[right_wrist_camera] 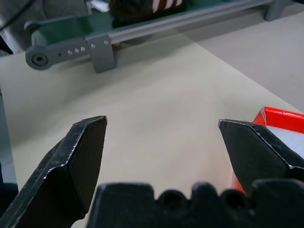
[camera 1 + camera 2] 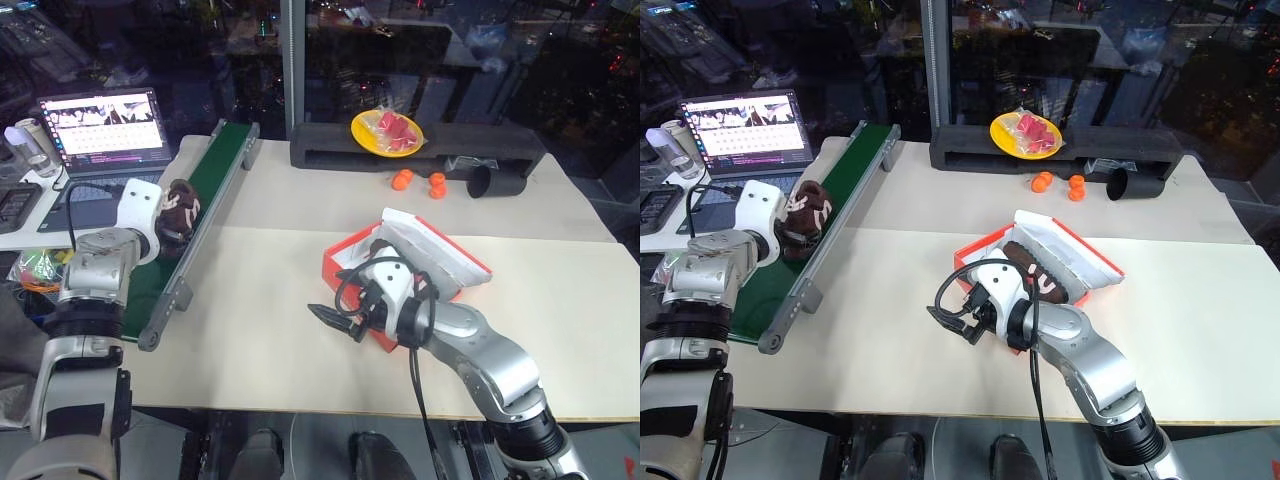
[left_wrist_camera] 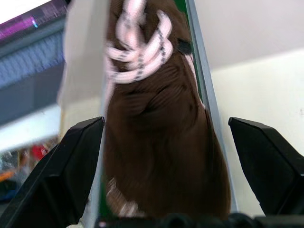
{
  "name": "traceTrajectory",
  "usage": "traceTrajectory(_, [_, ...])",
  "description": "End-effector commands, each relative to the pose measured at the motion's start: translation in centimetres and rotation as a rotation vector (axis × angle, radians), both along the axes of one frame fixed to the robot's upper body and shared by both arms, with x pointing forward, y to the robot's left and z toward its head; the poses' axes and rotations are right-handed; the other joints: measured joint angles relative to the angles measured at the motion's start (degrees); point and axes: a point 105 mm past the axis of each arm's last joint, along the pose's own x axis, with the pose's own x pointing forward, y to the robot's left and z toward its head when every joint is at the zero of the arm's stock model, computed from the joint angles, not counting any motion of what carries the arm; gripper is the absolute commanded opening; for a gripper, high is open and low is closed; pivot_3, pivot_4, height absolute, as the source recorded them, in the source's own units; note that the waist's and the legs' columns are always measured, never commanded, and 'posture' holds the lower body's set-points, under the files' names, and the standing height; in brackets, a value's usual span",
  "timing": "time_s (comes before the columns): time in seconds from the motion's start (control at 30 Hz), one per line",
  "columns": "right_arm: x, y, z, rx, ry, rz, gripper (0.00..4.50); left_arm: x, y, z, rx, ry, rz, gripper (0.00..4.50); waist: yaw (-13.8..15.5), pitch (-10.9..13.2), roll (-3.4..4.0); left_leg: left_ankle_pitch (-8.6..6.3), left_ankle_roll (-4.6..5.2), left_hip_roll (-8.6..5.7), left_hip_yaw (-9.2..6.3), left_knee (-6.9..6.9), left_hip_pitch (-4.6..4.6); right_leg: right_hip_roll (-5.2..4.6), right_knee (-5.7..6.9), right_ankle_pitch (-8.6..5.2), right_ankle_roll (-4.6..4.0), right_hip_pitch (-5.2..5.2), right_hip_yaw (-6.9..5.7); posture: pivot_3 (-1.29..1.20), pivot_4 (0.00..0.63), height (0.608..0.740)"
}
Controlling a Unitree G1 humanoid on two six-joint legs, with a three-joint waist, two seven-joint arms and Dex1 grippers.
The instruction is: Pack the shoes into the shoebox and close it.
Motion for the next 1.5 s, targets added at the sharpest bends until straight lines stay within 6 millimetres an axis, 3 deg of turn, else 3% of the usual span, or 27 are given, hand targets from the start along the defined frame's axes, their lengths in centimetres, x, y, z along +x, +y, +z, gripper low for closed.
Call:
traceTrajectory(0.03, [-0.3,0.0,1.6,0.028,-0.051,0.005,4.50,-0.1,-0.1,1.0,0.010,-0.020,-0.013,3.34,0.0,0.0,0.00,0.00,0.00,0.00,0.00,0.00,0.00,0.00,0.00,0.00,0.00,0.00,0.00,0.00,0.150,0.740])
traceTrajectory(0.2, [-0.1,0.0,1.8,0.034,-0.055,0.000,4.50,-0.1,-0.4,0.8,-0.038,0.002,-0.004,1.47,0.3,0.0,0.00,0.02,-0.02,-0.01,-0.02,0.04,0.03,0.00,0.07,0.00,0.00,0.04,-0.02,0.00,0.150,0.740])
traceTrajectory(0.47, [0.4,-0.3,2.1,0.047,-0.064,-0.025,4.50,-0.1,-0.9,0.5,-0.073,0.010,-0.002,1.47,0.3,0.0,0.00,0.03,-0.03,-0.02,-0.02,0.09,0.08,-0.01,0.18,0.00,0.00,0.05,-0.01,0.00,0.150,0.740])
traceTrajectory(0.63, [0.8,-0.5,2.2,0.045,-0.065,-0.039,4.50,0.0,-1.0,0.5,-0.076,-0.012,-0.002,0.29,0.5,0.0,-0.01,0.03,-0.04,-0.02,-0.03,0.12,0.08,-0.01,0.20,0.00,0.00,0.05,-0.01,0.00,0.150,0.740])
traceTrajectory(0.7, [1.0,-0.7,2.3,0.052,-0.061,-0.050,4.50,0.3,-1.5,1.5,-0.099,-0.077,-0.018,0.11,0.5,0.0,-0.01,0.03,-0.04,-0.02,-0.03,0.12,0.08,-0.01,0.21,0.00,0.00,0.05,-0.01,0.00,0.150,0.740])
traceTrajectory(0.8, [2.3,-1.5,2.7,0.111,-0.009,-0.128,4.50,1.0,-3.7,5.2,-0.150,-0.291,-0.102,0.11,0.8,0.0,-0.05,0.03,-0.04,-0.01,-0.03,0.14,0.06,-0.01,0.20,0.00,0.00,0.04,-0.01,0.00,0.150,0.740])
traceTrajectory(0.93, [4.7,-2.9,3.4,0.254,0.114,-0.272,4.50,0.9,-6.5,7.5,-0.227,-0.421,-0.192,0.11,0.5,0.0,-0.15,0.03,-0.04,0.00,-0.03,0.16,-0.02,-0.02,0.13,0.02,-0.02,0.01,-0.01,0.00,0.150,0.740])
traceTrajectory(1.0, [6.8,-4.2,4.0,0.407,0.230,-0.403,4.50,0.4,-10.2,9.1,-0.346,-0.492,-0.309,0.11,0.4,0.0,-0.14,0.03,-0.04,0.00,-0.03,0.14,-0.04,-0.03,0.12,0.03,-0.02,0.00,0.00,0.00,0.150,0.740])
traceTrajectory(1.07, [7.7,-4.1,4.6,0.515,0.334,-0.428,4.50,-0.6,-13.9,10.0,-0.466,-0.515,-0.437,0.11,0.3,0.0,-0.15,0.03,-0.04,0.02,-0.05,0.13,-0.06,-0.03,0.12,0.06,-0.03,-0.01,-0.01,0.00,0.150,0.740])
traceTrajectory(1.23, [8.6,-2.6,7.5,0.647,0.410,-0.380,4.50,-3.4,-20.9,9.5,-0.633,-0.428,-0.694,0.11,-0.1,0.0,-0.13,0.02,-0.03,-0.01,-0.09,0.04,-0.09,-0.05,0.16,0.07,-0.02,-0.02,-0.02,0.00,0.150,0.740])
traceTrajectory(1.5, [9.0,-2.9,11.0,0.716,0.331,-0.378,4.50,-5.1,-24.5,7.8,-0.667,-0.318,-0.823,0.11,-1.5,0.0,-0.09,0.02,-0.01,-0.03,-0.09,0.00,-0.06,-0.02,0.45,0.05,-0.02,-0.07,0.00,0.00,0.150,0.740])
